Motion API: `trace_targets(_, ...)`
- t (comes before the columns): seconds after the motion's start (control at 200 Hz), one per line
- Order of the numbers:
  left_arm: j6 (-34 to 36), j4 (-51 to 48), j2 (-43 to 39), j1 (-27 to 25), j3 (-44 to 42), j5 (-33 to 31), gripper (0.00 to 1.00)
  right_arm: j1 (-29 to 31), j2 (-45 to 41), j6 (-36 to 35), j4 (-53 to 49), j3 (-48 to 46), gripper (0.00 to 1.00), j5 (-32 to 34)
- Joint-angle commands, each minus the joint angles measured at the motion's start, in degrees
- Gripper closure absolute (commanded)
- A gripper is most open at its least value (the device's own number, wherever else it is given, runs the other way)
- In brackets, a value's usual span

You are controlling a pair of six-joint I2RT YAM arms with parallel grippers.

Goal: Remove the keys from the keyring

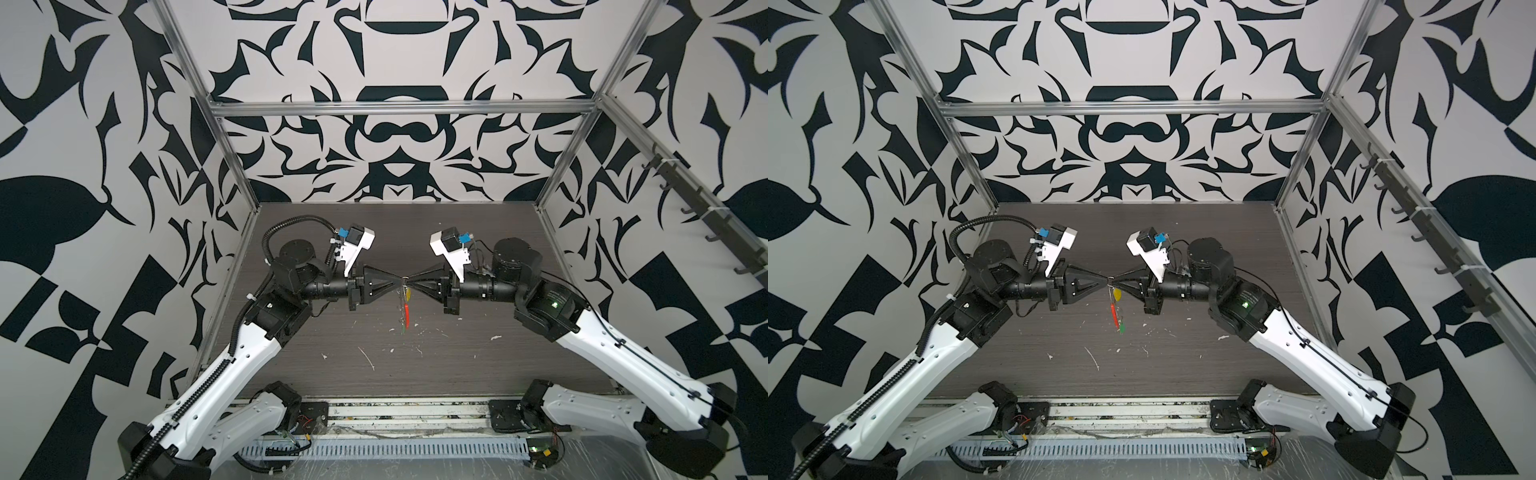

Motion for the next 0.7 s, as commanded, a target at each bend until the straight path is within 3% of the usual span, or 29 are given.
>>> trace_targets(0.0, -0.56, 2.23, 0.19, -0.12, 0.98, 1.71, 0.86, 0.27, -0.11, -0.10, 3.30, 1.66, 1.00, 0.13)
trace_targets(0.325, -0.74, 2.75, 1.29, -0.78, 0.46, 2.14, 0.86, 0.21, -0.11, 0.93, 5.54, 1.02, 1.00, 1.03)
trace_targets(0.56, -1.40, 5.04, 1.51, -1.24, -0.35, 1.51, 1.00, 0.25, 0.50, 1.99, 6.96, 0.83, 1.00, 0.51)
trace_targets(0.695, -1.23, 7.66, 0.62, -1.35, -1.77, -0.84, 1.00, 0.27, -0.13, 1.92, 7.16, 0.60, 0.99, 2.48)
